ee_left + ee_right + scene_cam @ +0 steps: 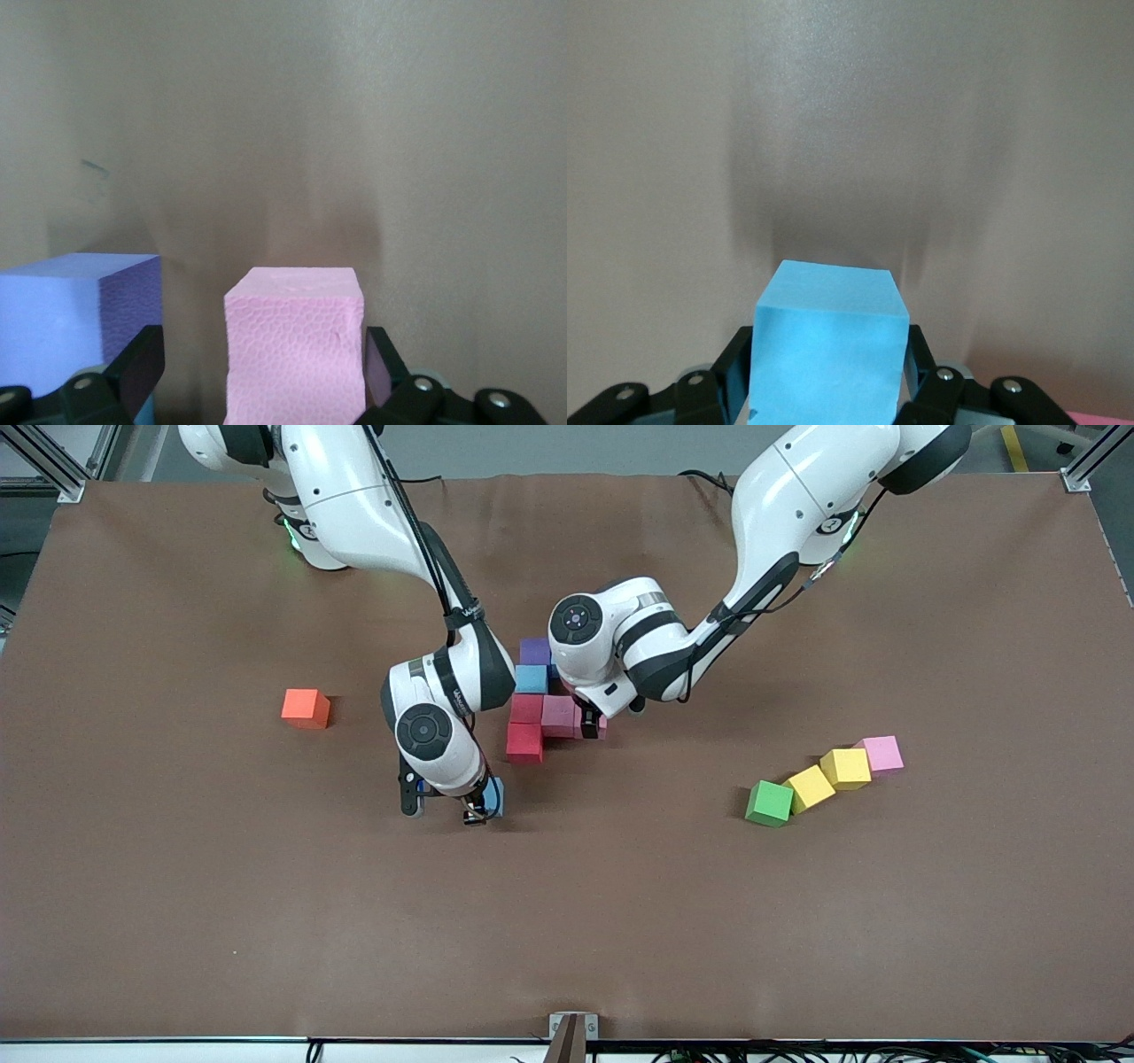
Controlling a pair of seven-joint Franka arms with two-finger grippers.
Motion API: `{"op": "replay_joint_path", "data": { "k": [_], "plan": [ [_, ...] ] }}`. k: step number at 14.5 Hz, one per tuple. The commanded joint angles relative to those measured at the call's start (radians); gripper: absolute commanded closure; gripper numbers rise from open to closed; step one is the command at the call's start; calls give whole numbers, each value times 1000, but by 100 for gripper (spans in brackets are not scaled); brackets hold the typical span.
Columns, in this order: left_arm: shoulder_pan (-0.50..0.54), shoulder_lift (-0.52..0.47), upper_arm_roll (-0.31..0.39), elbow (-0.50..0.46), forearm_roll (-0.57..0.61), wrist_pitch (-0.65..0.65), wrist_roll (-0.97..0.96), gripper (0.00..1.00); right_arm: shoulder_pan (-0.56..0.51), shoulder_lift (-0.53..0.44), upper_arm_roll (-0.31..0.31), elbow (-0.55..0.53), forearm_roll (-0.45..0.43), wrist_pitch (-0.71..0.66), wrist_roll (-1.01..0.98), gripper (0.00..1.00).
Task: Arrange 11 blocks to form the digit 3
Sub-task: 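Grasp the green cube with the left gripper while the right gripper carries blue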
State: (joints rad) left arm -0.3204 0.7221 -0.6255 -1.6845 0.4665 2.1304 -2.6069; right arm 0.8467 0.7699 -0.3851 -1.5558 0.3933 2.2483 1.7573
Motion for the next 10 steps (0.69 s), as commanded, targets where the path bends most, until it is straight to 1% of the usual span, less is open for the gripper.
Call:
{"op": "replay_joint_path", "data": {
  "k": [1,2,3,5,7,8,10],
  "plan": [
    [41,-81,-2,-31,-35,-32,62,0,-3,14,0,31,19,4,-12,83],
    [55,-99,-2,-31,-42,-39,102,0,-6,14,0,39,16,2,-16,96],
    [82,-122,-2,-31,-57,-49,158,0,-3,14,0,48,13,1,-59,96],
    [131,-164,-2,-31,-84,-73,243,0,-2,14,0,65,19,2,-259,99],
    [197,-193,-2,-38,-98,-101,283,0,5,11,0,74,16,-1,-468,99],
    [236,-213,-2,-52,-98,-107,307,0,17,11,0,75,12,-1,-580,99],
    [308,-246,-3,-90,-98,-107,422,0,25,8,0,80,9,-3,-898,99]
  ]
}}
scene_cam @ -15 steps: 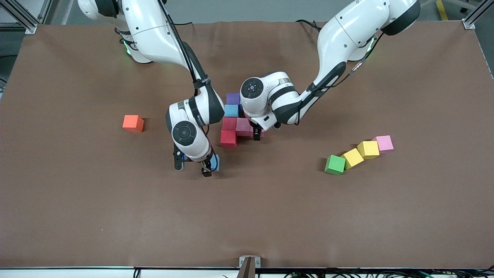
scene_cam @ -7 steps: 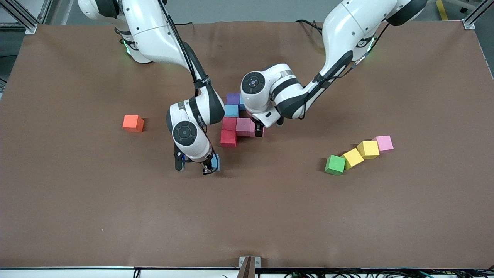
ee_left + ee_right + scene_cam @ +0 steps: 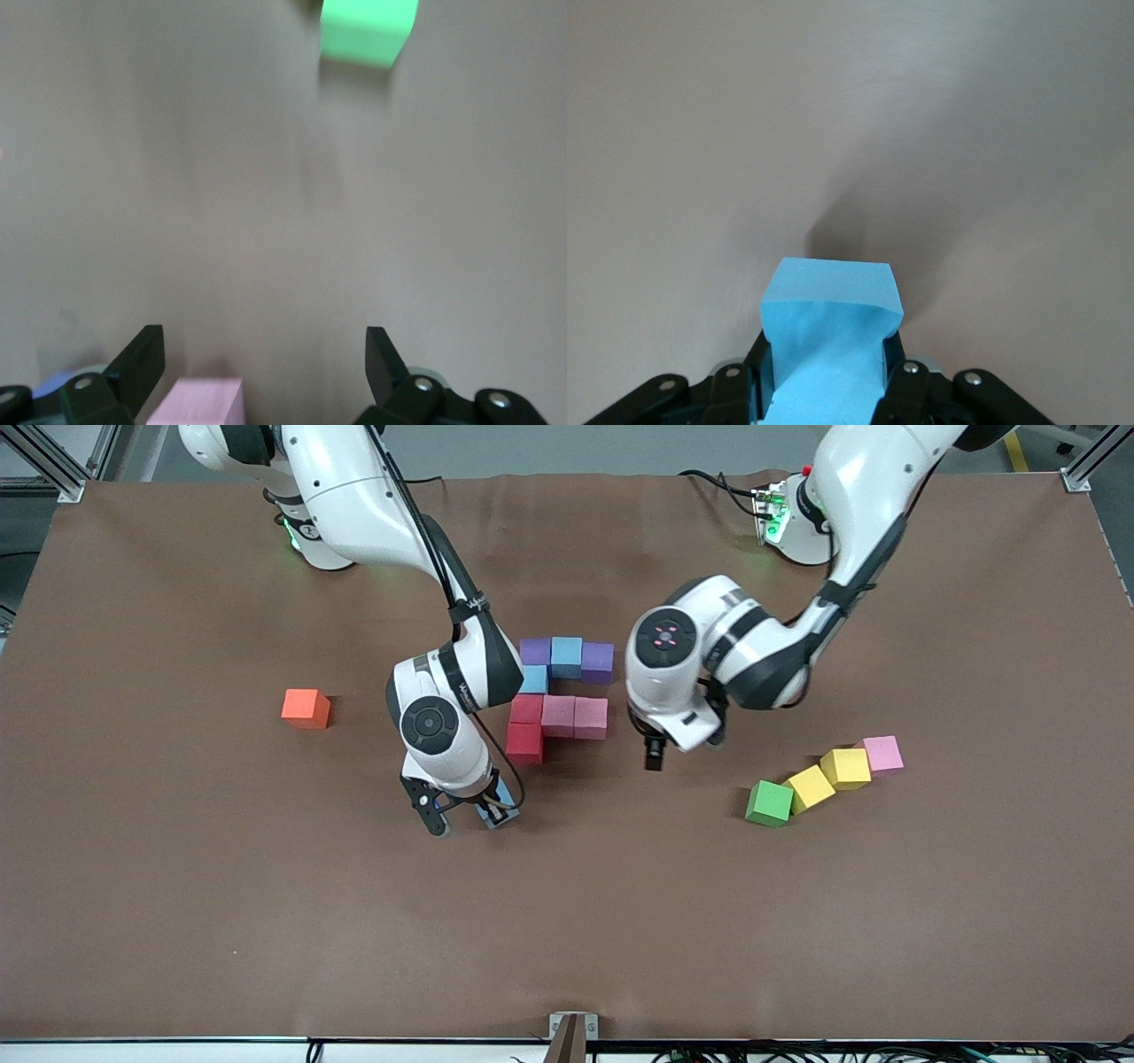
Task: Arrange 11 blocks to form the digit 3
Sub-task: 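Grasp the green cube with the left gripper while the right gripper carries blue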
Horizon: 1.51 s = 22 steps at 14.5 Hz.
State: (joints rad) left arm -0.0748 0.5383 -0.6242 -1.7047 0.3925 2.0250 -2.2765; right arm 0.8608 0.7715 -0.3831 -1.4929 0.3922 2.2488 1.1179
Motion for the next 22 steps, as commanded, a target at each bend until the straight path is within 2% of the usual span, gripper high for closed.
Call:
{"op": "replay_joint_path", "data": {
  "k": [1,4,5,6,8,11,15,19,21,22],
  "plan": [
    [122,-70,-20,-94,-26,0,198,0,11,5,-2,22,14,-6,-402,99],
    [373,-60,-158,-147,-24,69,397,0,26,5,-5,22,-22,-14,-542,99],
    [441,-55,-181,-168,-20,124,432,0,26,5,-3,23,-67,-12,-587,99],
    [466,-47,-183,-182,-11,168,455,0,26,5,-3,23,-99,-14,-605,99],
    [498,-17,-180,-191,66,218,465,0,29,5,-2,23,-142,-17,-628,99],
    [523,32,-178,-196,169,259,437,0,43,8,0,22,-139,-20,-622,99],
    [521,110,-164,-185,296,302,246,0,44,12,30,22,-136,-21,-622,99],
    [514,134,-161,-191,321,308,196,0,21,18,59,34,-134,-72,-625,99],
    [514,140,-161,-202,321,308,196,0,-37,29,119,81,-138,-132,-624,99],
    [514,140,-161,-208,321,308,196,0,-42,31,127,85,-138,-130,-622,99]
  ]
}}
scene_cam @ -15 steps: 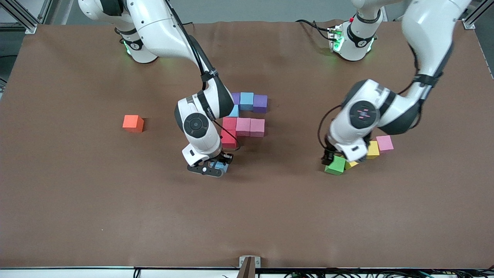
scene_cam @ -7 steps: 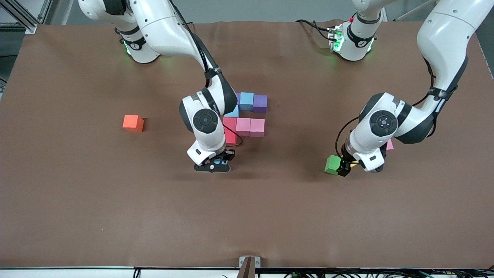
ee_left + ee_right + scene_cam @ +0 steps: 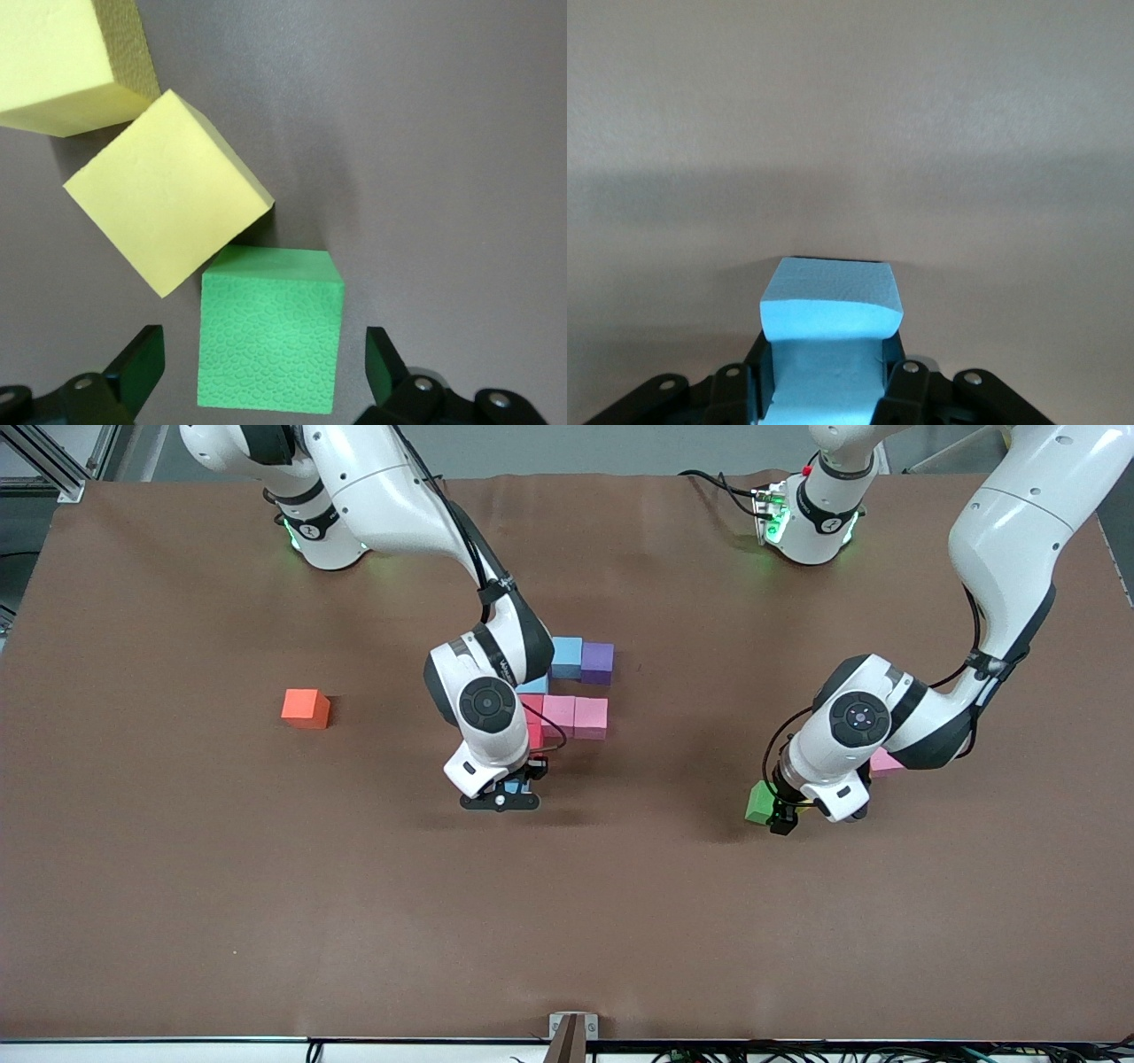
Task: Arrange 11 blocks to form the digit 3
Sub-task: 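Grasp the green cube with the left gripper while the right gripper carries blue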
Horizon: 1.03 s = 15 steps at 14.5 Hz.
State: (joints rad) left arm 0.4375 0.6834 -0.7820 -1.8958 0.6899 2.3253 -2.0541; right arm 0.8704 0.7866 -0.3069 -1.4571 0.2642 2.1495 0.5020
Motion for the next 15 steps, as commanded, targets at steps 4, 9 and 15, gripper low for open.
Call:
{"op": "replay_joint_path", "data": {
  "k": [4,9,15],
  "plan": [
    [3,4,-3,-25,55,12,-14,0,-50,39,52,83,-10,-22,15,99],
    [4,30,6,-17,94,38,87,0,-42,54,52,95,-10,-22,29,99],
    [1,44,12,-14,96,42,92,44,-37,49,52,90,-11,-33,32,99]
  ]
}}
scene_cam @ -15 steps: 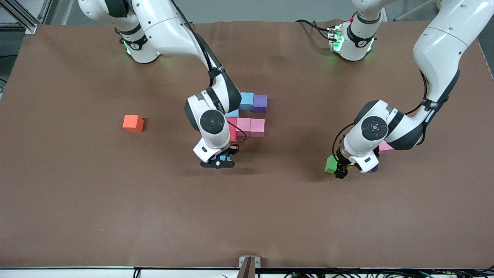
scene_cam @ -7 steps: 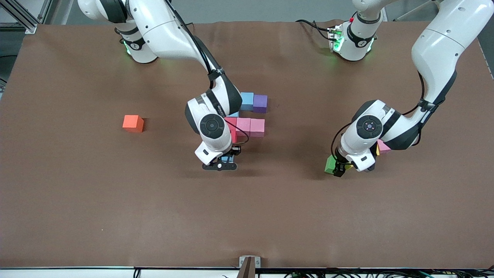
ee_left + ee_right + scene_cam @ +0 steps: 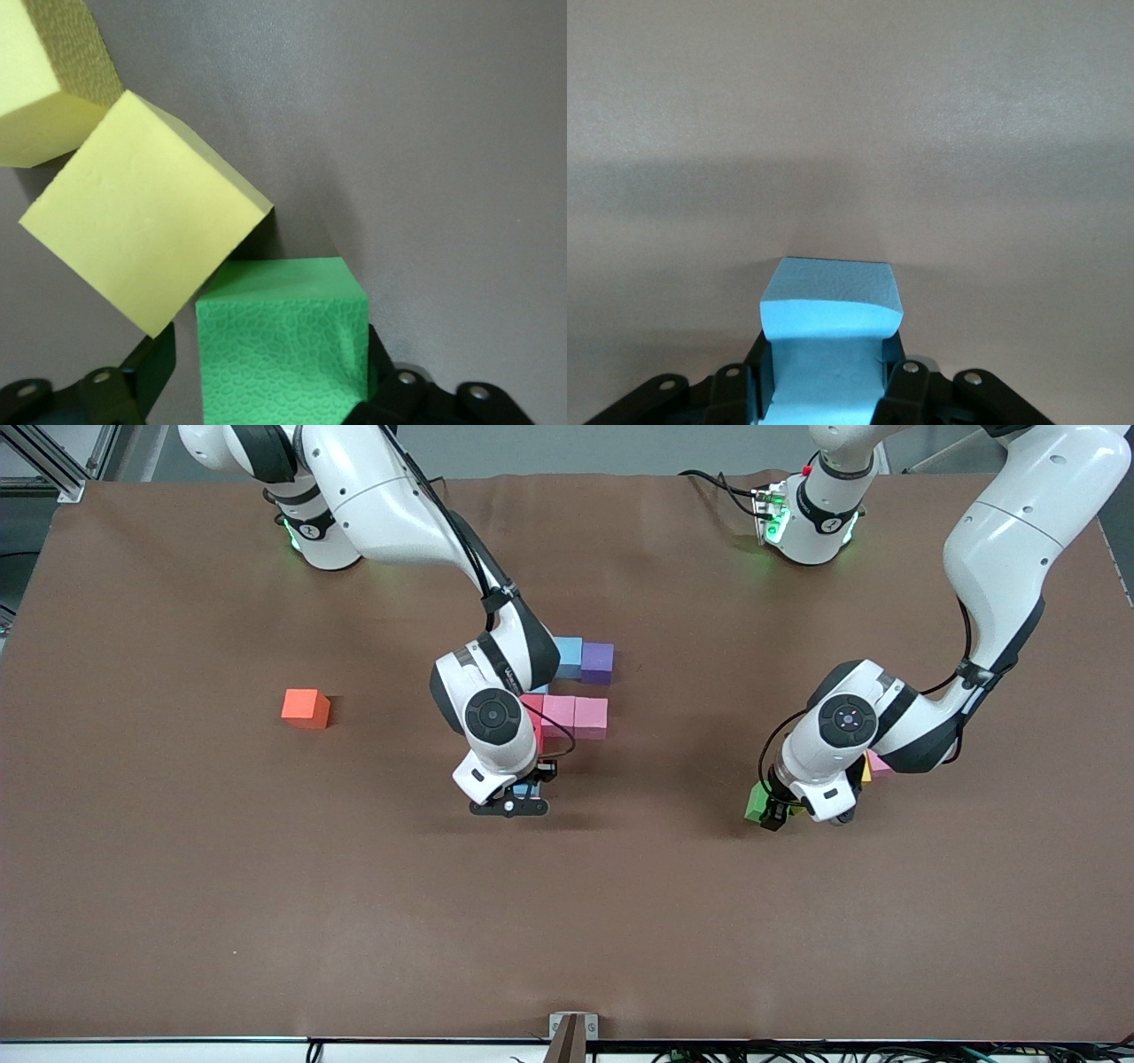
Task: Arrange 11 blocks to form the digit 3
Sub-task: 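Grasp the green cube with the left gripper while the right gripper carries blue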
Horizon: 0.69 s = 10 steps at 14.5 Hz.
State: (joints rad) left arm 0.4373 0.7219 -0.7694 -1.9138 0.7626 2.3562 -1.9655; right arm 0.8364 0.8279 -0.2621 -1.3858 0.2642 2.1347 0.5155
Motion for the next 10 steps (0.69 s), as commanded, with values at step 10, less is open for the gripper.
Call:
{"op": "replay_joint_path", "data": {
  "k": [10],
  "plan": [
    [-153,27,24,148,-86,-20,-108,59,-11,4,7,8,-11,-22,8,99]
  ]
}}
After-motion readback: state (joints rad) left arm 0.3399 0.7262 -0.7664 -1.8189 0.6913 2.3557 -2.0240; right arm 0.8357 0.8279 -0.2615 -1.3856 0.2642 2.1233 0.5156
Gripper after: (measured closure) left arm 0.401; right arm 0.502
